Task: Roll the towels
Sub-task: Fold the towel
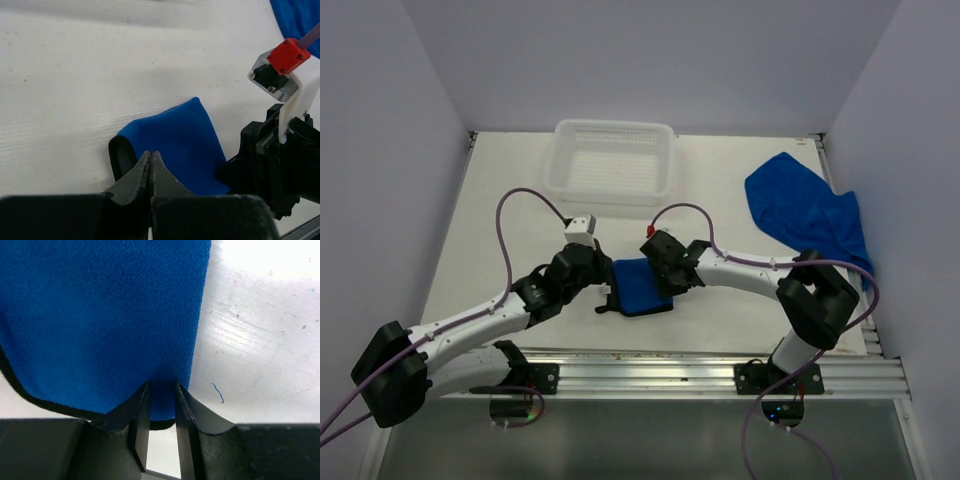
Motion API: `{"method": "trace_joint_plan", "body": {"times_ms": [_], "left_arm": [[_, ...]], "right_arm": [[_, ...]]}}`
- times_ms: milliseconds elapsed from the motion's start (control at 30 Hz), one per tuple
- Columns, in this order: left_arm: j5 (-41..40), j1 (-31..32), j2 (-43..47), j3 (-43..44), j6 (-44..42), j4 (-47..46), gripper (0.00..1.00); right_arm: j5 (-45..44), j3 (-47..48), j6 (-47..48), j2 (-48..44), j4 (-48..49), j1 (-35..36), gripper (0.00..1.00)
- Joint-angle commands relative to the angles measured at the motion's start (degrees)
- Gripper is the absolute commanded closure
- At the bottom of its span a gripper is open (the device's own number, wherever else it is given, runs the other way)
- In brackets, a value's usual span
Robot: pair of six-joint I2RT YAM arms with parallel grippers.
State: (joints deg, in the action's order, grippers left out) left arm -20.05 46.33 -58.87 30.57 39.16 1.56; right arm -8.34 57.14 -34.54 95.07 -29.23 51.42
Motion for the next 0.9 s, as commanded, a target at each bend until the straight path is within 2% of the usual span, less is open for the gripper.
{"method": "trace_joint_plan", "body": {"times_ms": [0,33,100,200,300,433,700,867], "left_arm": [[4.40,0.17,-3.70,2.57,-1.89,-8.14,1.00],[4.93,0.17,-4.75,2.65,-1.89,-9.11,1.00],[6.51,0.17,-7.83,3.09,-1.89,-11.31,1.00],[7.66,0.26,-11.70,3.71,-2.07,-13.07,1.00],[7.66,0.26,-14.16,3.71,-2.16,-13.87,1.00],[6.87,0.26,-16.10,2.92,-2.24,-13.95,1.00],[4.76,0.26,-21.28,1.08,-3.21,-14.83,1.00],[4.06,0.34,-22.78,-0.50,-3.38,-15.19,1.00]], "right_arm": [[-3.35,5.33,1.14,-4.18,-3.10,0.00,0.70],[-3.53,5.87,1.32,-5.14,-4.07,-0.52,0.65],[-3.88,7.10,1.59,-5.85,-4.52,-1.23,0.62],[-2.39,7.54,1.50,-6.56,-3.99,-3.69,0.62],[-0.72,7.72,1.50,-6.39,-2.32,-5.89,0.65],[0.43,9.47,2.29,-4.11,-0.92,-7.47,0.75],[2.54,15.27,3.70,3.44,0.40,-8.35,0.79],[3.76,15.02,3.70,7.58,2.60,-8.53,0.80]]}}
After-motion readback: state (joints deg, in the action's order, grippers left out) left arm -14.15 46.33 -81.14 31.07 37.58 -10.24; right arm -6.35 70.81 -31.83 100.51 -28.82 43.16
